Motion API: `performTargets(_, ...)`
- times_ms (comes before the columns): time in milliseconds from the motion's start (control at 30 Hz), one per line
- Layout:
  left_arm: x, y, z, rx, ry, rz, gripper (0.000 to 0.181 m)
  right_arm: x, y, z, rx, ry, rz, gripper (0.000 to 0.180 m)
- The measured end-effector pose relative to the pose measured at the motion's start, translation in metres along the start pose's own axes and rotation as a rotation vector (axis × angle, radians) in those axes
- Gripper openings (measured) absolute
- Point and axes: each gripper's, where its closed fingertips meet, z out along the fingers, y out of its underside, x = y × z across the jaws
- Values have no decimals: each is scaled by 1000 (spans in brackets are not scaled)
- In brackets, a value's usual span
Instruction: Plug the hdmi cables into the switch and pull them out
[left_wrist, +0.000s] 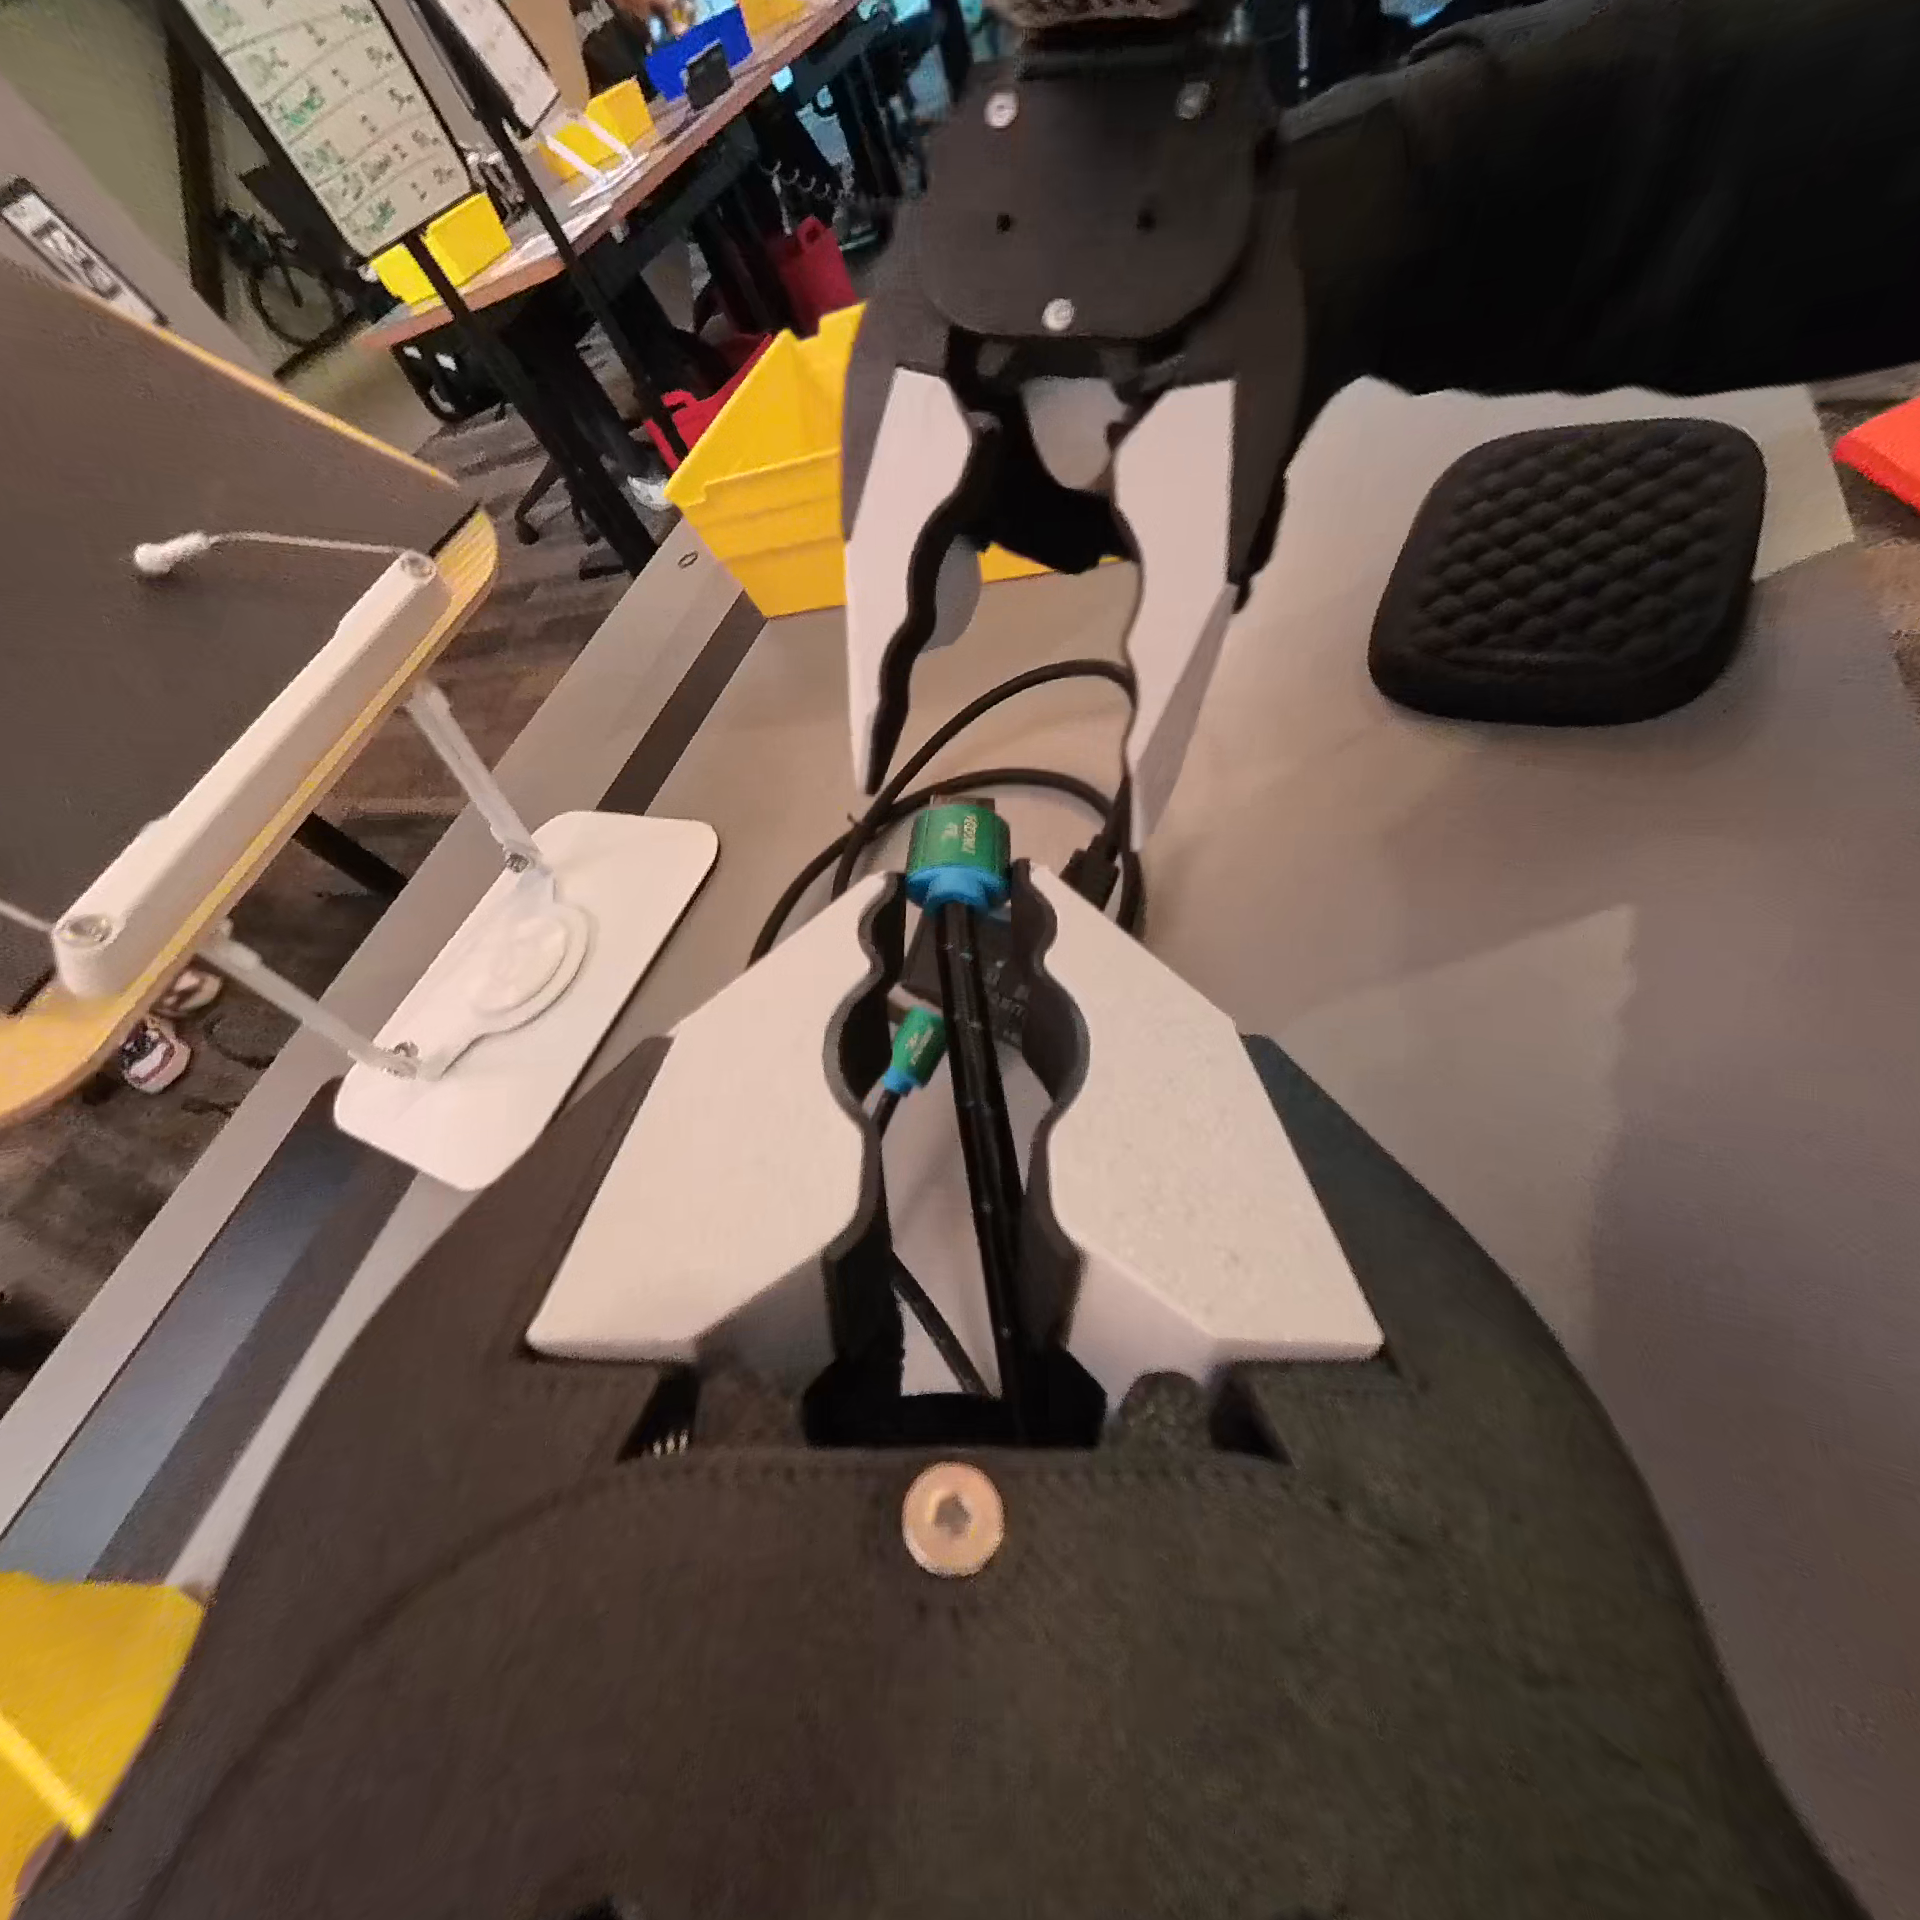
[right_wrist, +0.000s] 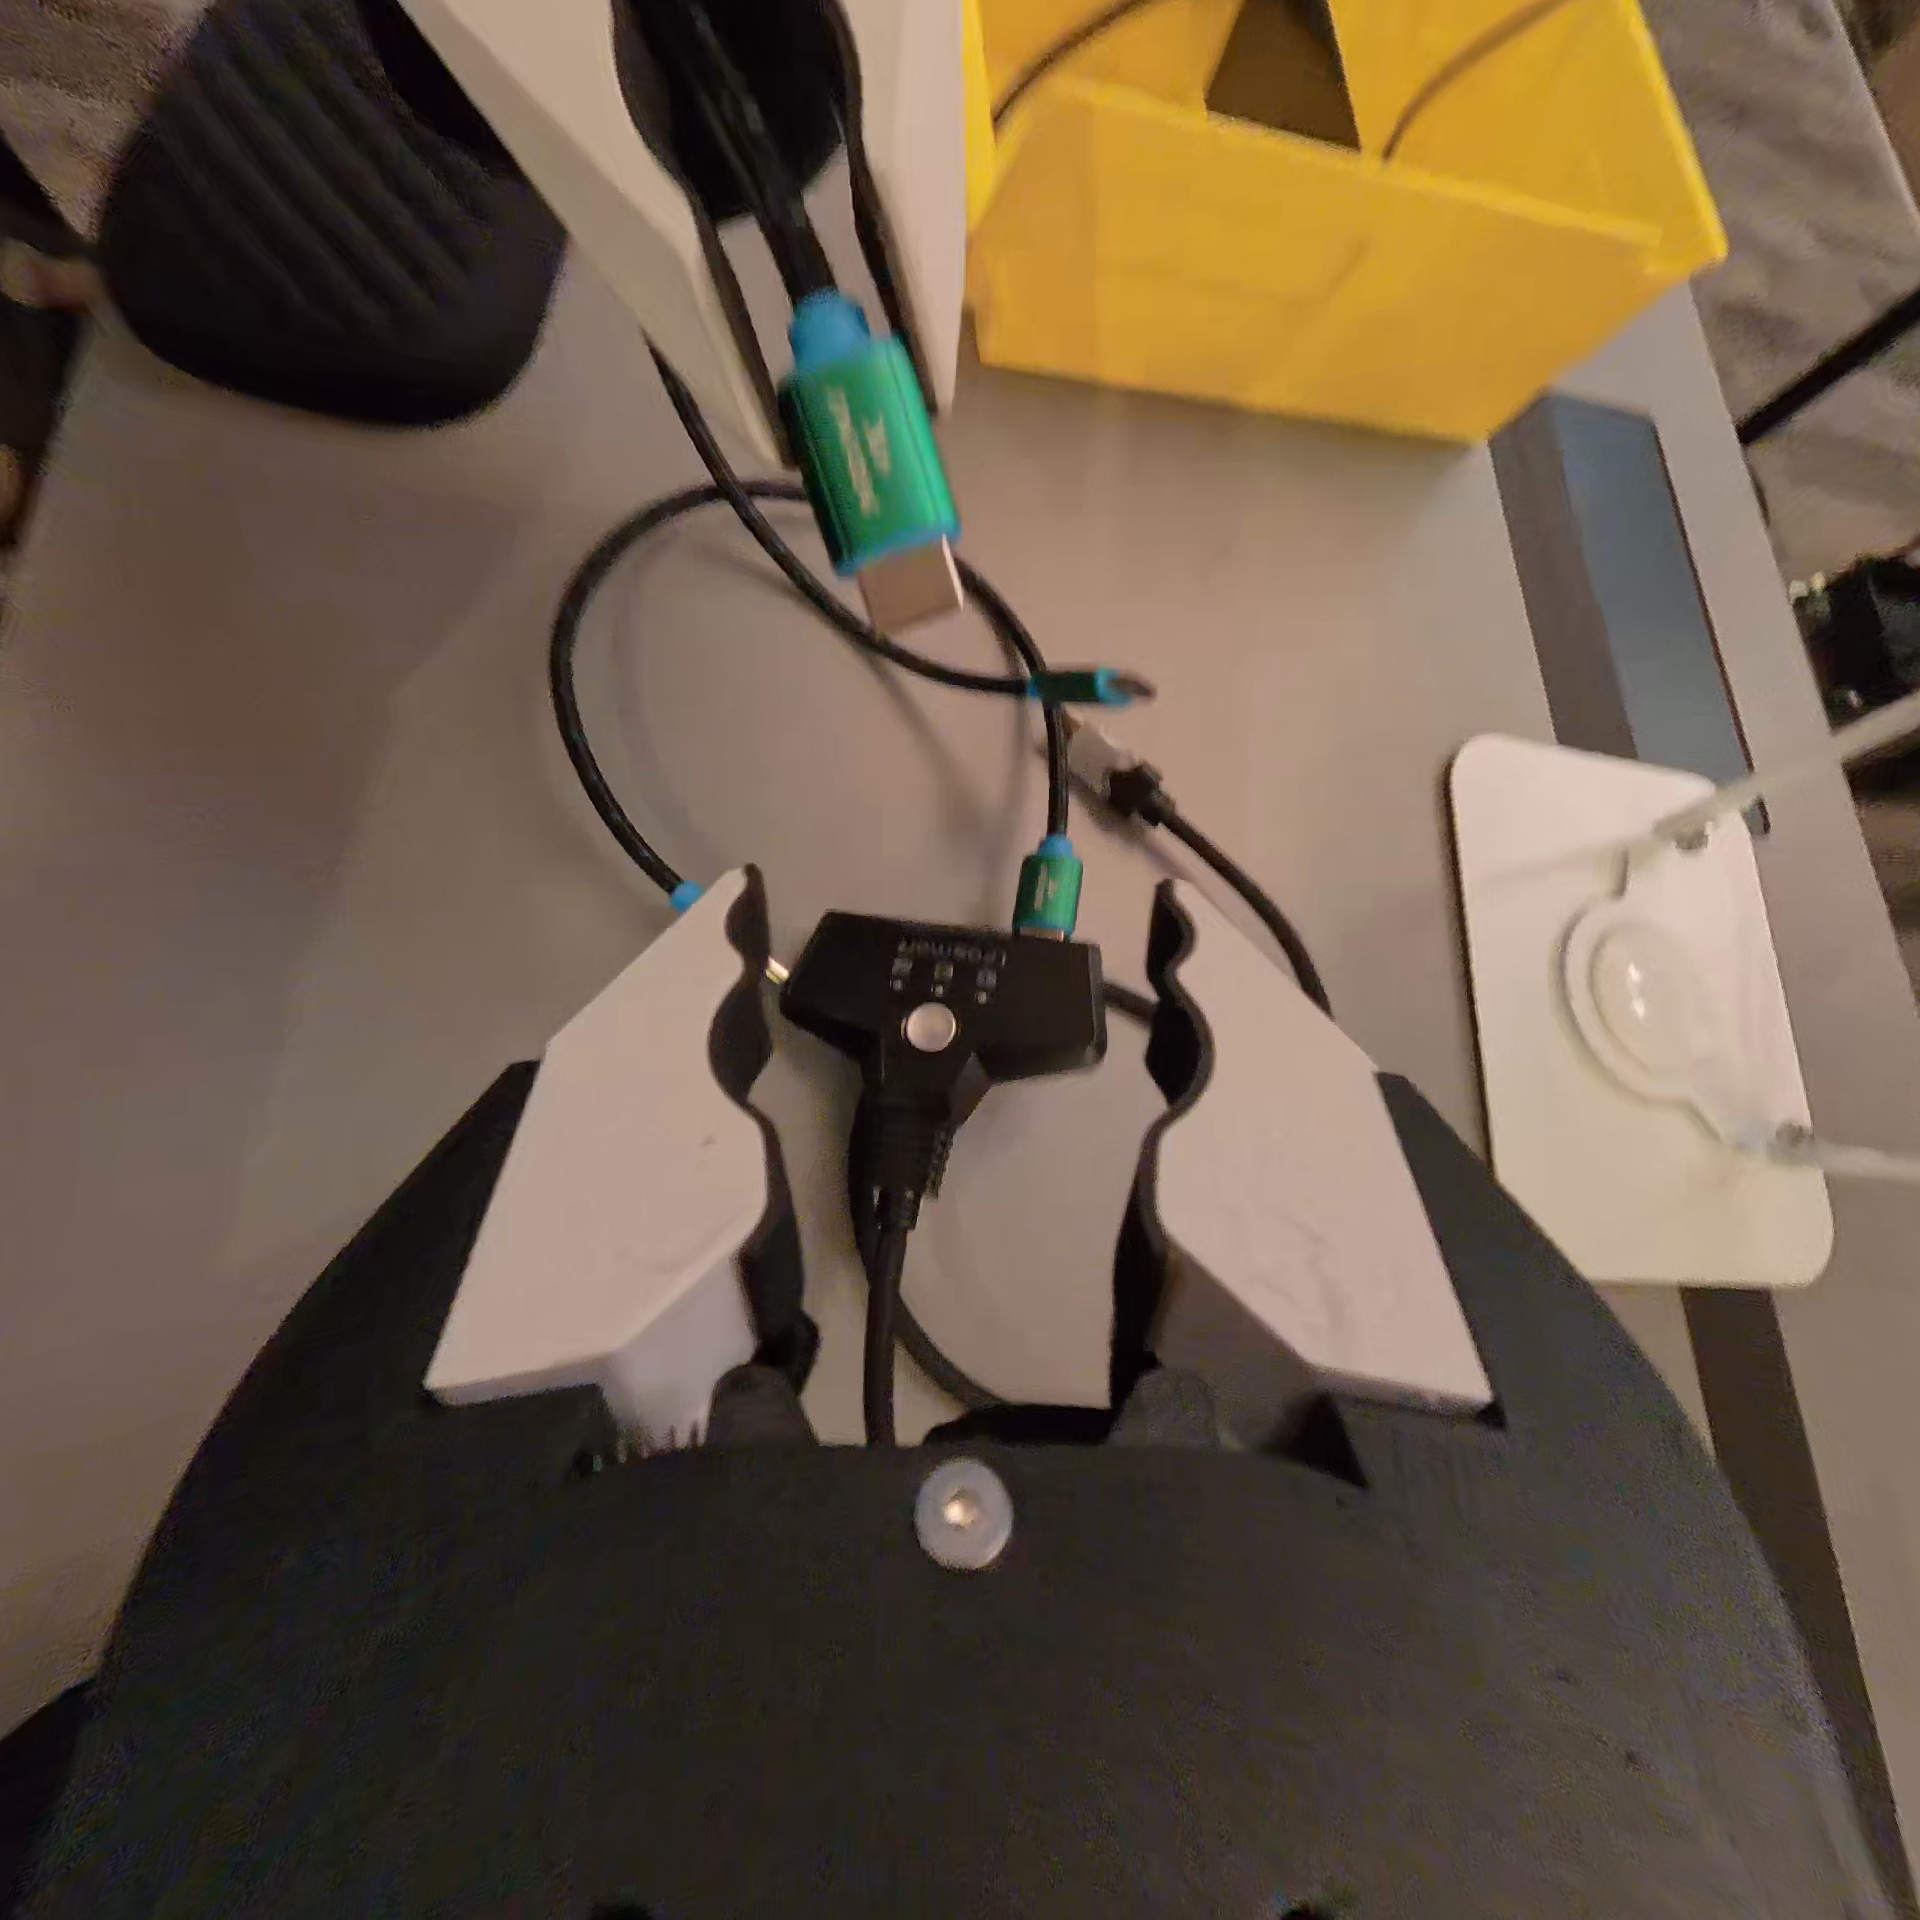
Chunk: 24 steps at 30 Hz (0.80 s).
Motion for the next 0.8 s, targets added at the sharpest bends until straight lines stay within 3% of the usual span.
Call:
performTargets(133,-4,10,-8,2,-23,-36,18,-9,24,14,-102,32,9,92)
performTargets(400,-4,24,-10,-5,-18,-60,18,-7,59,49,-303,-41,-157,108)
performTargets(633,-8,32,-13,9,-8,-106,18,-2,81,77,-473,-168,-352,108)
performTargets(800,-8,37,-11,7,0,-114,18,-4,88,82,-533,-259,-343,103)
